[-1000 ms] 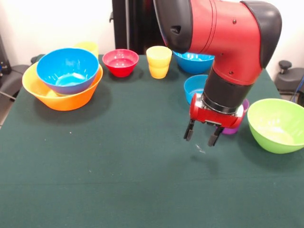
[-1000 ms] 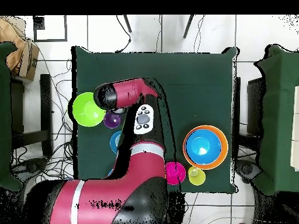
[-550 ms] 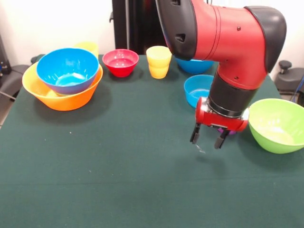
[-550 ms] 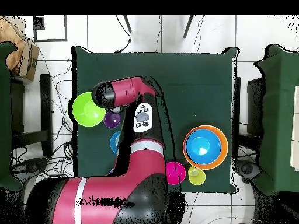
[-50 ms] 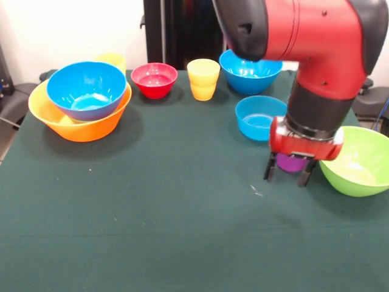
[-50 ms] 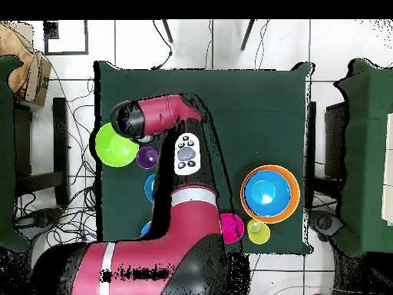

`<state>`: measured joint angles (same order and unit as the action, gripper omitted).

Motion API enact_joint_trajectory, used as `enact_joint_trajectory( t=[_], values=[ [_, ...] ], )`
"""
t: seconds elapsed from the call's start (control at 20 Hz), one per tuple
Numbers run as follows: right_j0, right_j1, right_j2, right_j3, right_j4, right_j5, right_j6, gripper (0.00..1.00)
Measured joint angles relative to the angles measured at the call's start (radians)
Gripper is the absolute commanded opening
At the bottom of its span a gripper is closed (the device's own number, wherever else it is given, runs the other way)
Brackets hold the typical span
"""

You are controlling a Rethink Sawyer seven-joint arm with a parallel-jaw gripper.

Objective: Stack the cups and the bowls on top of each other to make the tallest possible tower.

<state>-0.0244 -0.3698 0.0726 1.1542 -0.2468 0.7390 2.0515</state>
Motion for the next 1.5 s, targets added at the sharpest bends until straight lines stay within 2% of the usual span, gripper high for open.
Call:
enact_joint_trajectory(
  t=[0.6, 1.15, 1.5],
  values=[
    [-0.006, -0.107, 0.075, 0.01, 0.0, 0.005, -0.085, 1.0],
    [0.014, -0.096, 0.079, 0.009, -0.027, 0.009, -0.085, 1.0],
    [0.056, -0.074, 0.069, 0.001, -0.041, 0.021, -0.085, 1.0]
  ],
)
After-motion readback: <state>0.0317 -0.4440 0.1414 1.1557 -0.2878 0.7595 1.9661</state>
